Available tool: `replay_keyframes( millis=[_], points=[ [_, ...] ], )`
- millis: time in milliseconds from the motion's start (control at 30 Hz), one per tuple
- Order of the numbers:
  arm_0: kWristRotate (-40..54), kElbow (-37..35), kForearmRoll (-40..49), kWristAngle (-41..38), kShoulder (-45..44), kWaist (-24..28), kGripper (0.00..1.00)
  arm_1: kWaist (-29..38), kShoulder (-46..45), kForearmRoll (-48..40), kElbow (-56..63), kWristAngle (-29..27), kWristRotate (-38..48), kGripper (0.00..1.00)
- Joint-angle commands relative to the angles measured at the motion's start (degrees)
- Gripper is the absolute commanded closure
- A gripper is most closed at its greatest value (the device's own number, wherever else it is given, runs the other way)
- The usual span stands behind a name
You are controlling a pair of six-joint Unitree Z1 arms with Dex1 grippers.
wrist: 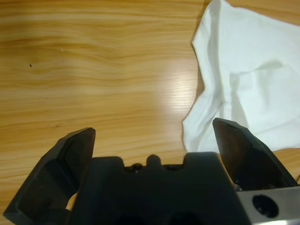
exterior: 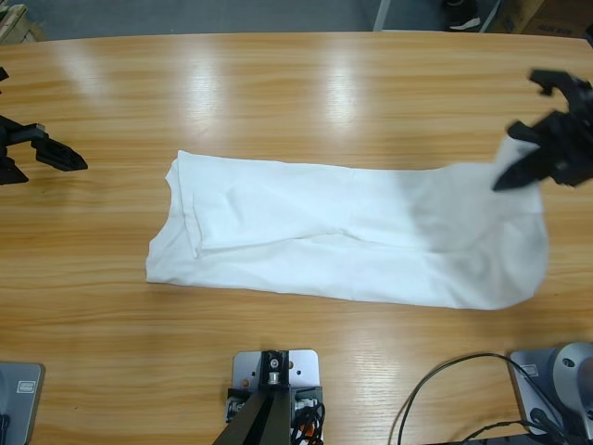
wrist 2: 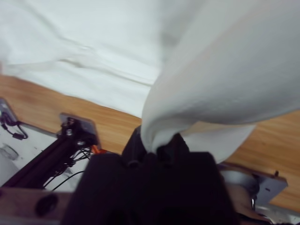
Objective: Fold clothes
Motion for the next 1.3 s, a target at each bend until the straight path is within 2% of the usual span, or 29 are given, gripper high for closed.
replay_keyframes(
  millis=[33,300,467,633,800,1000,1300],
  points=[
    [-2.60,1.63,1.06,0.64,-2.14,-3.57,0.003,14.17,12.92,0.80,-12.55,-1.65,5.66,1.000],
    [-3.35,2.14,1.39,0.64,-2.93,-4.10,0.000,23.43,25.61,4.12,-32.93,-0.32,8.69,1.000],
    [-3.44,2.16,1.31,0.64,-2.76,-4.10,0.000,27.37,32.83,6.77,-45.34,2.69,9.44,1.000],
    [-3.35,2.32,1.38,0.64,-2.81,-4.10,0.000,31.31,39.04,8.55,-54.07,3.29,10.13,1.000],
    [-3.35,3.32,1.31,0.64,-3.07,-4.10,0.000,33.35,44.49,14.09,-65.32,3.45,10.20,1.000],
    [-3.53,3.90,1.36,0.64,-3.74,-4.10,0.000,34.30,48.25,14.77,-70.86,4.68,11.54,1.000],
    [-3.62,4.80,1.31,0.64,-3.81,-4.10,0.000,35.44,50.29,16.51,-71.18,4.64,11.55,1.000]
  ],
)
